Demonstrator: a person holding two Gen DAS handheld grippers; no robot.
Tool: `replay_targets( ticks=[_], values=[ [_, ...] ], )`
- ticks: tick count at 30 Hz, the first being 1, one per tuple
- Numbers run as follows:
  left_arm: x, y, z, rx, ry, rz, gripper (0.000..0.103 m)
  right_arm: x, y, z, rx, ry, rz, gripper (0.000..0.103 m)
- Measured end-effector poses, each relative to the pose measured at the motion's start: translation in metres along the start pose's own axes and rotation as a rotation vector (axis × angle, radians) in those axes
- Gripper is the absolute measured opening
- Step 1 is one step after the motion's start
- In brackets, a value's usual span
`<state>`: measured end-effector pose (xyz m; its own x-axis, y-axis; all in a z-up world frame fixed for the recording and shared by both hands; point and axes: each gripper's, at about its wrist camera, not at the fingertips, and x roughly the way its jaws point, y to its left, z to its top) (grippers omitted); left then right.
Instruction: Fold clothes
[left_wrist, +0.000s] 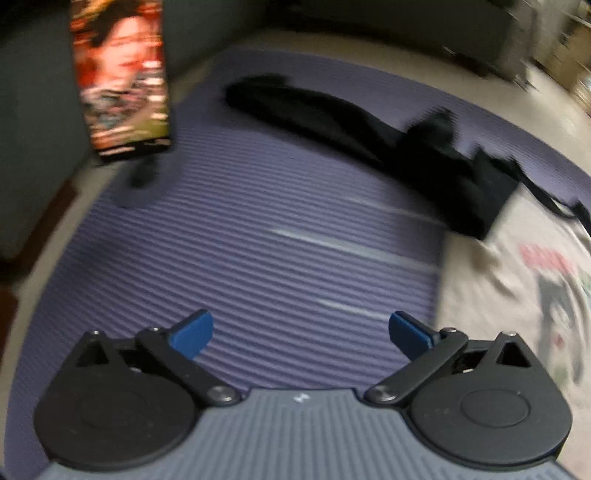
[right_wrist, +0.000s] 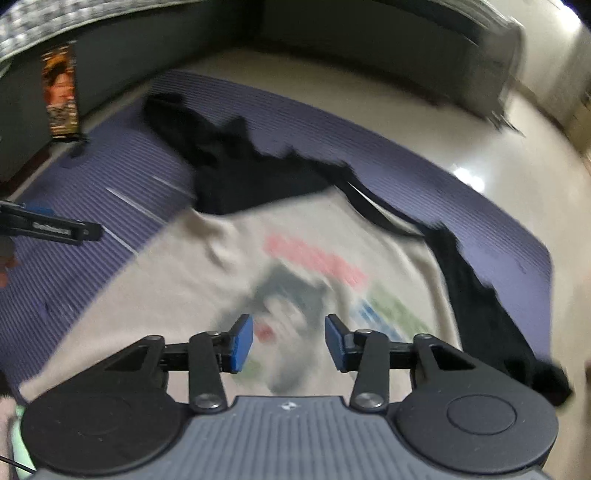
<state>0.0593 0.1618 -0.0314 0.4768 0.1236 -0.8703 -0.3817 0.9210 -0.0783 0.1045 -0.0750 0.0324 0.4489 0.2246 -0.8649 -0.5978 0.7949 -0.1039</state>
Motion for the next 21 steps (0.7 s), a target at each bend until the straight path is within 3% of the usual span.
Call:
replay_targets(
  ticks=[4, 9, 14, 21],
  values=[
    [0.001, 0.035, 0.001, -0.235, -0.061, 0.107, 0.102, 0.027, 0.026, 0.042, -0.051, -0.080, 0.047, 0.040],
    [0.016, 0.058, 0.006, -0.393, -0.096, 0.219, 0.102, 0.064, 0.058, 0.083, -0.124, -0.146, 0.100, 0.039],
    [0.025, 0.078, 0.009, -0.454, -0.102, 0.255, 0.103, 0.105, 0.098, 0.125, -0.244, -0.215, 0.130, 0.039],
    [0.033, 0.089, 0.015, -0.446, -0.142, 0.290, 0.103, 0.157, 0.127, 0.165, -0.260, -0.294, 0.125, 0.039]
  ],
)
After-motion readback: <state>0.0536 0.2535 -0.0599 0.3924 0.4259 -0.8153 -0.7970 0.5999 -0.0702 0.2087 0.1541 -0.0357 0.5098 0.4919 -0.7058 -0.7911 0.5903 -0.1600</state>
